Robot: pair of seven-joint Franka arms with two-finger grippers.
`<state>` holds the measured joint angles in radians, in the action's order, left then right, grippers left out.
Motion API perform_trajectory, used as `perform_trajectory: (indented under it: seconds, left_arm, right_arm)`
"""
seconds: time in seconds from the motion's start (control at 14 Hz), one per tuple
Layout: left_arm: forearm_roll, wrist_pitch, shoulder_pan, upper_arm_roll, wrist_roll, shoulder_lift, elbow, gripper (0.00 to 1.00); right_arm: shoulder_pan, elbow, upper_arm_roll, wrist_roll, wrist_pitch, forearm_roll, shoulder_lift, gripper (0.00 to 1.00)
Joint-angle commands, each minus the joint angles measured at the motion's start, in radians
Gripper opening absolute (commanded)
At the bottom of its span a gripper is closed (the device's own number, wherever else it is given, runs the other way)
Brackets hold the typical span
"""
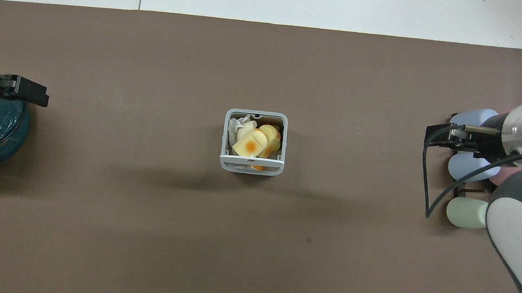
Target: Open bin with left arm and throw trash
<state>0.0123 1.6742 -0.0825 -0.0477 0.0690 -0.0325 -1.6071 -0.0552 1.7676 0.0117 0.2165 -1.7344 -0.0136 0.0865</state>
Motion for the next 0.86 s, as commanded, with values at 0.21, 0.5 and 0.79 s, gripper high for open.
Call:
perform_trajectory:
  seconds: [0.21,0.5,0.79]
  left_arm:
    - [-0.015,-0.014,0.007,0.005,0.018,0.002,0.009,1.0]
    - [-0.015,-0.011,0.007,0.005,0.018,0.002,0.009,1.0]
    - [-0.015,-0.01,0.007,0.005,0.018,0.002,0.009,1.0]
  right_arm:
    - [0.021,-0.007,0.008,-0.092,0.059,-0.011,0.013,1.0]
    - [0.02,-0.007,0.01,-0.12,0.075,-0.011,0.015,1.0]
    - [0.011,0.018,0.011,-0.121,0.061,-0.012,0.028,1.0]
